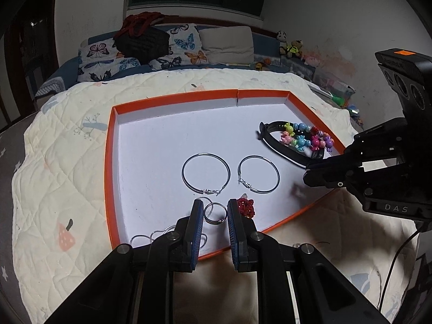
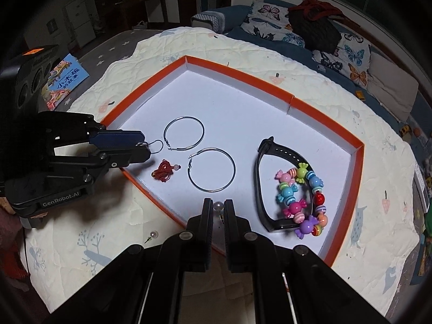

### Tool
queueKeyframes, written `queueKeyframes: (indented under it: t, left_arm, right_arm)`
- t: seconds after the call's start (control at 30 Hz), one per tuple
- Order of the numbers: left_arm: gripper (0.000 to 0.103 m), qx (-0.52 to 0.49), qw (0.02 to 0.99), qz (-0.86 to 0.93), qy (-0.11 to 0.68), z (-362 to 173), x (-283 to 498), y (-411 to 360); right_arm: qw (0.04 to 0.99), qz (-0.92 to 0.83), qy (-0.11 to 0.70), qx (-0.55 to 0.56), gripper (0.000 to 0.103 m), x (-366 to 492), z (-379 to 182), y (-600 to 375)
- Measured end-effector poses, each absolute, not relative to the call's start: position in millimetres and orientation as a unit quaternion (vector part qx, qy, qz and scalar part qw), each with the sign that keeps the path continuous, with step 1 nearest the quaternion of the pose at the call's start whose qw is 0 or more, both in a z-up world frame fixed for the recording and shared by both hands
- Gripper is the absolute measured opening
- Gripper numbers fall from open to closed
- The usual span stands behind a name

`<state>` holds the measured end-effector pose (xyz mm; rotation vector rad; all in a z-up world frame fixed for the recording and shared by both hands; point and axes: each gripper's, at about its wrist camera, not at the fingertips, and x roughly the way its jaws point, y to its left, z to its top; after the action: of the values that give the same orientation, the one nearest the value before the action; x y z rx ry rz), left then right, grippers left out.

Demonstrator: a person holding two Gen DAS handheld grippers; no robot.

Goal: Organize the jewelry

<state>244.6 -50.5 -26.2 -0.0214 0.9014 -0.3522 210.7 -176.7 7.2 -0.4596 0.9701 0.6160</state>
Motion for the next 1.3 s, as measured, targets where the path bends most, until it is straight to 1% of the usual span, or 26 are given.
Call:
queueKeyframes:
  t: [0.43,0.8,0.97,1.13,1.3]
  left_arm:
    - [0.02,-0.009,0.884,-0.168,0.436,-28,246,-53]
    - [0.02,-0.005,0.892,-0.17,0.419,-16,227,-55]
    - [0.02,-0.007,0.893,-0.168,0.416,-15,223,-53]
    - [0.02,-0.009,0.895,-0.168,0.414,-14,220,-49]
    - [0.02,-0.01,0.895,-0.17,0.412,-14,218,-47]
  right_arm:
    - [0.81,0.289,0.468,-0.205,0.01,211,4,-178]
    - [0.809,0.32,0.435,-0.233,0.01,172,20,-171]
    - [0.786,0.345,0.448,-0.252,0.01,158,9,-160]
    - [0.774,0.342,0.465,-0.26,0.01,162,-8,-154]
    - [0.771,0.337,0.475,-0.258,0.01,164,-13,-153]
